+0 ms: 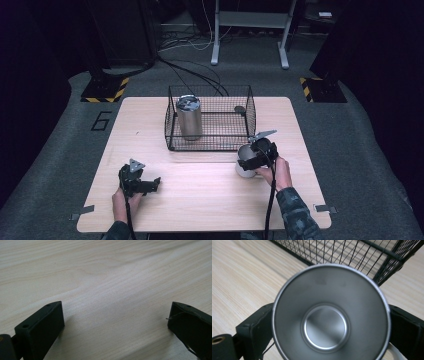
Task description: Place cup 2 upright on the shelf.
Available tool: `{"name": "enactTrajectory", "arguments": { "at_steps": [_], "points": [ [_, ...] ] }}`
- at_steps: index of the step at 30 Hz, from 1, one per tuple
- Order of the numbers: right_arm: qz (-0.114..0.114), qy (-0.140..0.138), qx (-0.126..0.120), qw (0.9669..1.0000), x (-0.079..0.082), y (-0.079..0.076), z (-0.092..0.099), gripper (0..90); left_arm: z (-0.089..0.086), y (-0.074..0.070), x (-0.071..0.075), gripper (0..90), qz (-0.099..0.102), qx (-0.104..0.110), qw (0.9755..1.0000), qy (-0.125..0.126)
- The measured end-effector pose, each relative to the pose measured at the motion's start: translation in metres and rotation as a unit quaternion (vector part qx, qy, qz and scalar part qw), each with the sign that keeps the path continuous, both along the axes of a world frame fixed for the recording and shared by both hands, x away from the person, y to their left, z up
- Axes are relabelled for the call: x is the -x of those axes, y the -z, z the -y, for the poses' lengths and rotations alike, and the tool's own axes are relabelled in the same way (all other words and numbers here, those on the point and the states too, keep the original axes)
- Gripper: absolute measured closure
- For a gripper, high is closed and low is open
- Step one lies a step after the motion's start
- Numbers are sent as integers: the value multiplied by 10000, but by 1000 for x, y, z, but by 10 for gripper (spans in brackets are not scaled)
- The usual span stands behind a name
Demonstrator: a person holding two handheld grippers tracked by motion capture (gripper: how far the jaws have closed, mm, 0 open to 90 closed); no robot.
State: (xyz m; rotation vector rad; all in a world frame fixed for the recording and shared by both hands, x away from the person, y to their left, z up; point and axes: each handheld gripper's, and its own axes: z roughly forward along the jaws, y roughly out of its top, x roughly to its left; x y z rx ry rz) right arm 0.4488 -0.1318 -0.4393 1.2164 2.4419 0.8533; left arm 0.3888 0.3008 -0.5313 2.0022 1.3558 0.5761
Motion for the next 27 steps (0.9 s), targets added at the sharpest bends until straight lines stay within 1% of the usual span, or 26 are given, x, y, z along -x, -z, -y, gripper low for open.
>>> {"name": "enactTrajectory", "arguments": {
  "at_steps": [1,3,4,13,15,17,20,24,27],
  "points": [
    [-60,-17,36,10000,-1,2,0,47,0,0,0,4,2,2,10000,-2],
    [-18,-23,37,10000,0,4,0,50,0,0,0,4,1,0,10000,-1],
    [13,16,38,10000,1,4,-1,51,0,0,0,3,2,-2,10000,0],
    [7,4,42,10000,1,3,0,56,0,0,0,4,1,-2,10000,0],
    [48,4,36,10000,1,2,1,56,0,0,0,4,0,-4,10000,1],
    [22,-12,16,10000,2,0,1,56,0,0,0,4,1,-1,10000,0],
    [59,-31,39,10000,5,-5,1,56,0,0,0,4,0,0,10000,0],
    [66,-71,6,10000,6,-12,2,56,0,0,0,4,1,-3,10000,0],
    [113,-95,-12,9999,7,-17,2,56,0,0,0,4,1,0,10000,-1]
  ]
}}
